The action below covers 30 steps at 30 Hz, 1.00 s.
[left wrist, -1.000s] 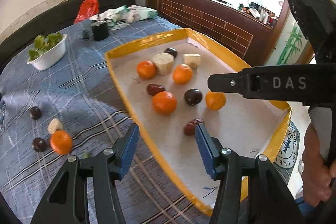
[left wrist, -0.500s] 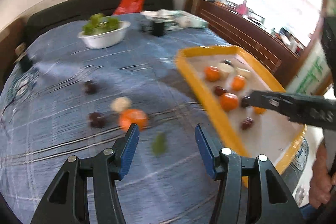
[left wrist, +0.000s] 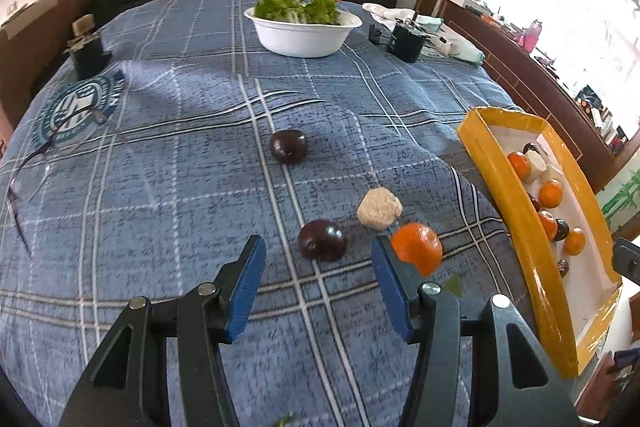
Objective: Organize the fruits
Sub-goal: 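Grasp a dark plum with the left tool while the right tool grasps a white chunk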
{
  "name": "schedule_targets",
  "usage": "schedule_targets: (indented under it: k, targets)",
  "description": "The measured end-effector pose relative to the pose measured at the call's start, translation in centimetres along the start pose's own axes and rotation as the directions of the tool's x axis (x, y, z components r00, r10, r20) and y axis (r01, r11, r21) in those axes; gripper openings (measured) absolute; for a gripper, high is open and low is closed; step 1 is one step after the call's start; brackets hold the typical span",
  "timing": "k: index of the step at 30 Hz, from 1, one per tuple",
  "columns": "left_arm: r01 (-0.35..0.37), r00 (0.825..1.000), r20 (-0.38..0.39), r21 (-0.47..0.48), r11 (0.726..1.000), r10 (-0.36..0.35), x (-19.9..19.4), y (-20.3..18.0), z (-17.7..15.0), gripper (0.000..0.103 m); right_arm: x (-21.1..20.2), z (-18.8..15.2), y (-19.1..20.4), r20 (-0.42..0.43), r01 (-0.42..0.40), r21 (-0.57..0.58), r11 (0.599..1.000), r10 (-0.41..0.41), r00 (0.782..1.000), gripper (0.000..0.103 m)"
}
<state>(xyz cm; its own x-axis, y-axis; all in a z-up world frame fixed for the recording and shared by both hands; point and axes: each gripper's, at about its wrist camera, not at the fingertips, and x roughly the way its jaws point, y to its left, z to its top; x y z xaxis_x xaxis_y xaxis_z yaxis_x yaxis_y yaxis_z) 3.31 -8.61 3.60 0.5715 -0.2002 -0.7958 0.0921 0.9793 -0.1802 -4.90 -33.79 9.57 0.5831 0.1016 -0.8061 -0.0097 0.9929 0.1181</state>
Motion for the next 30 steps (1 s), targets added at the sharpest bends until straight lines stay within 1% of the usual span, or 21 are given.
schedule_targets:
  k: [1,3,5,7,8,10,11,14,17,19,20,21,24,25,26,28,30]
  targets:
    - [-0.004,1.0,-0.003,0.012,1.0,0.004,0.4,-0.2,0.1,0.053,-0.2,-0.1,-0.2,0.001,0.007,0.005,1.0,-0.007,1.0,0.055]
    - [-0.015,1.0,-0.018,0.028,0.999,0.016,1.2,-0.3,0.2,0.048,-0.5,-0.3,-0.6,0.003,0.023,0.014,1.0,-0.023,1.0,0.055]
    - [-0.006,0.999,-0.032,0.029,1.0,0.007,2.0,-0.2,0.3,0.043,-0.8,-0.4,-0.8,0.004,0.038,0.02,0.999,-0.038,0.999,0.056]
    - [-0.009,0.999,-0.037,0.037,0.999,0.01,2.6,-0.1,0.2,0.039,-0.9,-0.5,-0.9,0.004,0.046,0.025,0.999,-0.046,0.999,0.056]
    - [-0.013,1.0,-0.027,0.044,0.999,0.014,2.7,-0.1,0.1,0.036,-1.0,-0.6,-0.8,0.003,0.048,0.026,0.998,-0.048,0.999,0.056]
    - [0.002,1.0,-0.022,0.044,0.999,-0.001,2.7,0.1,0.0,0.032,-0.9,-0.6,-0.5,-0.001,0.047,0.022,0.999,-0.047,0.999,0.056]
    - [0.011,1.0,-0.024,0.042,0.999,-0.01,2.6,0.1,-0.1,0.028,-0.8,-0.6,-0.1,-0.006,0.041,0.016,0.999,-0.041,0.999,0.056]
    - [0.001,1.0,-0.025,0.051,0.999,0.001,1.8,0.1,-1.0,0.028,-0.1,-0.3,1.2,-0.024,0.01,-0.007,1.0,-0.01,1.0,0.056]
    - [0.005,0.999,-0.031,0.037,0.999,-0.004,0.5,0.5,-2.5,0.028,0.9,-0.1,3.1,-0.043,-0.033,-0.038,0.999,0.031,0.999,0.057]
    - [-0.005,0.999,-0.032,0.039,0.999,0.007,-0.5,0.9,-3.8,0.028,1.6,0.3,4.4,-0.056,-0.065,-0.061,0.996,0.062,0.996,0.057]
    - [-0.013,0.999,-0.03,0.045,0.999,0.014,-1.0,1.0,-4.3,0.028,2.2,0.6,5.2,-0.071,-0.093,-0.07,0.993,0.088,0.994,0.06]
    - [-0.019,0.999,-0.031,0.056,0.998,0.021,-1.5,1.0,-4.9,0.028,2.9,1.1,5.9,-0.094,-0.127,-0.069,0.989,0.121,0.988,0.06]
    - [-0.022,0.999,-0.034,0.085,0.996,0.025,-2.3,1.1,-6.2,0.028,5.0,2.8,7.4,-0.143,-0.195,-0.043,0.98,0.187,0.972,0.061]
    - [-0.025,0.999,-0.03,0.093,0.995,0.028,-2.5,1.0,-6.6,0.028,5.9,3.5,8.1,-0.164,-0.218,-0.043,0.975,0.208,0.964,0.063]
    - [-0.029,0.999,-0.028,0.103,0.994,0.032,-2.6,0.9,-6.8,0.028,7.4,4.5,9.1,-0.201,-0.238,-0.054,0.97,0.223,0.954,0.063]
    - [-0.036,0.999,-0.022,0.12,0.992,0.039,-2.6,0.7,-6.9,0.028,9.1,5.4,10.2,-0.22,-0.239,-0.063,0.969,0.22,0.95,0.063]
    - [-0.038,0.999,-0.022,0.134,0.99,0.041,-2.6,0.6,-7.0,0.028,11.5,6.2,11.8,-0.272,-0.244,-0.097,0.965,0.21,0.939,0.063]
